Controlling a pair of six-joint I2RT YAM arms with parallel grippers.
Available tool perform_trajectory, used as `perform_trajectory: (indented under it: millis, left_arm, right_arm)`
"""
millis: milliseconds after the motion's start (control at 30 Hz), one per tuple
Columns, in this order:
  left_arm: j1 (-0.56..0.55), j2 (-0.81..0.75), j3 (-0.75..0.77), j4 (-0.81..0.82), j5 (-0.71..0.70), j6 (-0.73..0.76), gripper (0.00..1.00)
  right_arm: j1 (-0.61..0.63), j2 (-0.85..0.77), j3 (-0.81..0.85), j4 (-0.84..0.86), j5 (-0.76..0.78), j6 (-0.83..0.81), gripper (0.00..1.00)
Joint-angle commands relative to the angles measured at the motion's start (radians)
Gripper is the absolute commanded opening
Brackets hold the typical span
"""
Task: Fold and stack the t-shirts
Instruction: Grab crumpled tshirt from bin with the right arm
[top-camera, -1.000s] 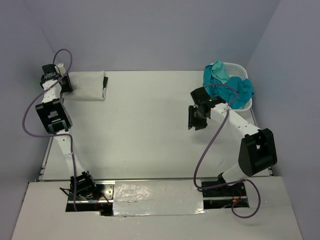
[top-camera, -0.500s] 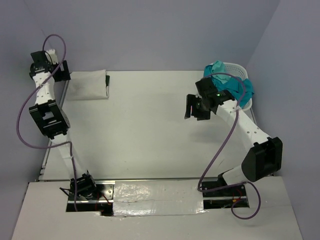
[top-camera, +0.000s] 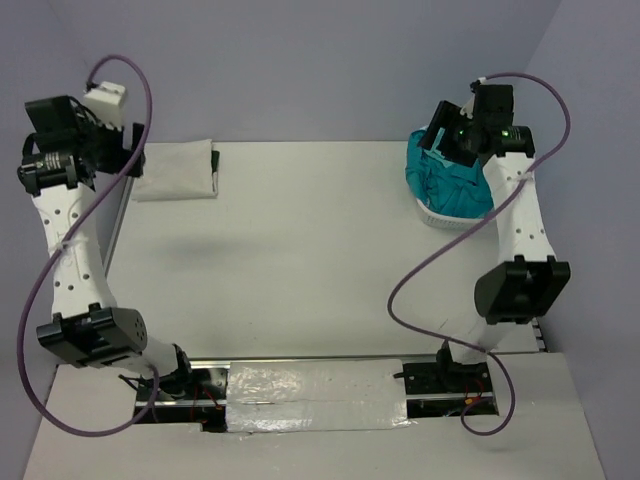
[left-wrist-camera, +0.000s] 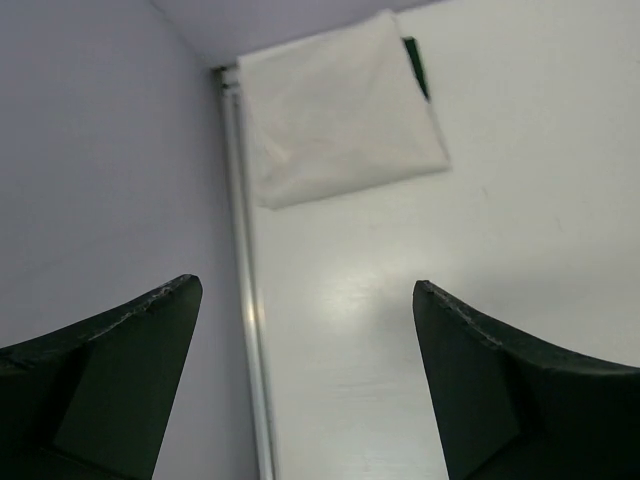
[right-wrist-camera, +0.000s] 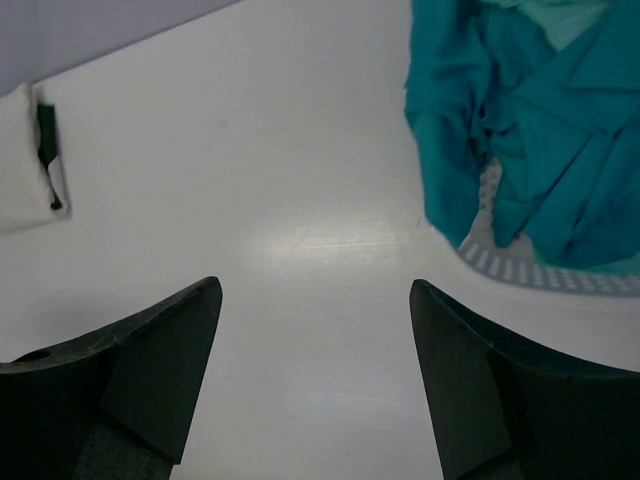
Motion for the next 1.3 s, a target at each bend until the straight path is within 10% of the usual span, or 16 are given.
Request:
perform_trajectory:
  millis: [0, 233, 633, 833, 1033, 1267]
  left_arm:
    - [-0.030, -0.029, -0.195, -0.127, 0.059, 0.081, 0.99]
    - [-0.091, -0.085, -0.395, 0.010, 0.153, 0.005, 0.99]
    - [-0.187, 0.225, -0.072, -0.052, 0.065, 0.056, 0.99]
    - [-0.217, 0.334, 0.034, -0.078, -0.025, 0.097, 0.99]
    - [-0.230, 0.342, 0.022, -0.062, -0.044, 0.098, 0.99]
    - [-0.228, 0.224, -0.062, -0.043, 0.002, 0.107, 0.99]
  right_arm:
    - [-0.064, 0.135, 0.113, 0.048, 0.035, 0.012, 0.83]
    - [-0.124, 0.574, 0.546, 0.030, 0.240, 0.026, 0.79]
    - [-0.138, 0.946, 0.733, 0.440, 0.089, 0.003, 0.81]
    - [-0.144, 0.985, 0.696, 0.497, 0.047, 0.023, 0.58]
    - [-0.146, 0.896, 0.623, 0.498, 0.073, -0.031, 0.00]
    - [-0.146, 0.637, 0.465, 0.562, 0.109, -0.077, 0.00]
